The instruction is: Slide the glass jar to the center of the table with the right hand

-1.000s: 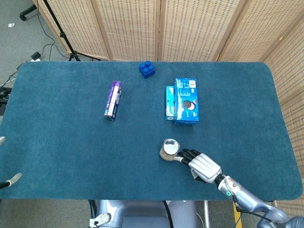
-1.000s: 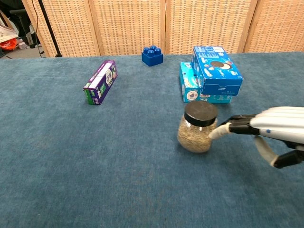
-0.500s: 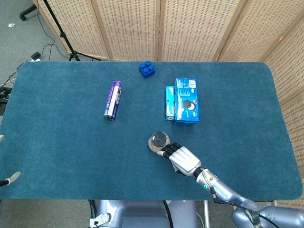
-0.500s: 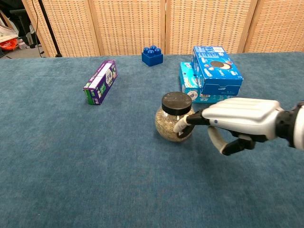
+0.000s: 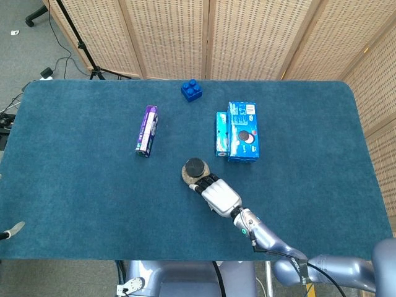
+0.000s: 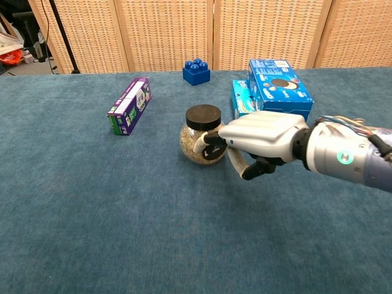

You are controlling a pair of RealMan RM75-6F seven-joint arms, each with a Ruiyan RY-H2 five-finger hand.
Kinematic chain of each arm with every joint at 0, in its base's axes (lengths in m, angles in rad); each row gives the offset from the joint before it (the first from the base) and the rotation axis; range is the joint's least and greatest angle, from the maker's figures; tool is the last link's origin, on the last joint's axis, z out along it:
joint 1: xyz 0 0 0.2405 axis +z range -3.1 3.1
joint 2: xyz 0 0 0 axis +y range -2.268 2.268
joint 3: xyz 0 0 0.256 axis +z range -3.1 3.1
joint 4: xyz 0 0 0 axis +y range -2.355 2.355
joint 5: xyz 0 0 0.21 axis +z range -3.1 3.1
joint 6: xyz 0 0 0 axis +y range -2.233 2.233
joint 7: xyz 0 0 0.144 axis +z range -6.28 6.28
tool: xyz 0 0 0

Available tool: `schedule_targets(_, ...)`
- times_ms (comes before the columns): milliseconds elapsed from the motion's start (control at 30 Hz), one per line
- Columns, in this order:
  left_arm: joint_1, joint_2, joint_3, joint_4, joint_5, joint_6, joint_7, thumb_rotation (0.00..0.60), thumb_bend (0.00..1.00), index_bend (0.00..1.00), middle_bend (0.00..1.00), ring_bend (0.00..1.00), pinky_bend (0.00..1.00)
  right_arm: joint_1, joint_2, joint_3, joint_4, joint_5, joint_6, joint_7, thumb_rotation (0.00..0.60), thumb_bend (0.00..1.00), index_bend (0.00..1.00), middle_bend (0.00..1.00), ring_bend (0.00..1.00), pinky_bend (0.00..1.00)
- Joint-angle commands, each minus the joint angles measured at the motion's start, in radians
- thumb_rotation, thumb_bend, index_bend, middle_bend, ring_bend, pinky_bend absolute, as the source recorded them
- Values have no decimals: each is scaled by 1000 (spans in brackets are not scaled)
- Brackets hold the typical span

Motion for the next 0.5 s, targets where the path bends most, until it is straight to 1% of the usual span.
schedule_targets(33,-1,1,-2,1,-5,-3,-4,600,2,0,0,0,0,31,-35,26,11,59,24,-31,600,1000,143,35,0,146)
schedule_targets(167,-3,2,-3,3,-12,-11,-10,600,3,0,0,0,0,65,-71,49,18,127,49,-65,600,1000,143,34,0,146)
schedule_targets(300,-6,5,-7,4,-22,-20,-21,600,3,0,0,0,0,97,-121,55,45,181,74,-103,600,1000,143,35,0,146)
schedule_targets(500,-13,7,-13,8,-33,-35,-32,600,4,0,0,0,0,136,-196,76,104,229,104,-107,600,1000,143,35,0,146)
